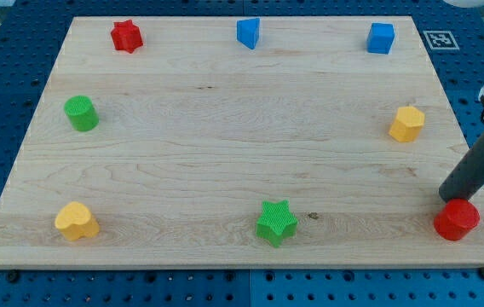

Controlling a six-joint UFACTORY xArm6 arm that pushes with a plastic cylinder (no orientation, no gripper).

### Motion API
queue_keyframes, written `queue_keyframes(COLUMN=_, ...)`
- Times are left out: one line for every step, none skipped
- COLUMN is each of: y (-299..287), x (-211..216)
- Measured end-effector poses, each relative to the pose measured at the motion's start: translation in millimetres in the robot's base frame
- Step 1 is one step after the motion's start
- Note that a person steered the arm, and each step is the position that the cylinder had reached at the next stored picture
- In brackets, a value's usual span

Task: Move your arm to the center of the board

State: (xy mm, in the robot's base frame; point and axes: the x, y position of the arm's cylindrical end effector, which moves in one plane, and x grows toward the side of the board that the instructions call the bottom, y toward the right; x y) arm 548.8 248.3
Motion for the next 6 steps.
queue_keyframes(y=-6.1, x=0.0)
queue_keyframes(y=-30.9, x=-10.1)
queue_keyframes(y=-56.6, x=-23.7)
queue_keyframes(y=-99.3, x=-42.7)
queue_keyframes(y=-145.1, x=-64.8)
queue_keyframes(y=-173.7, x=-76.9)
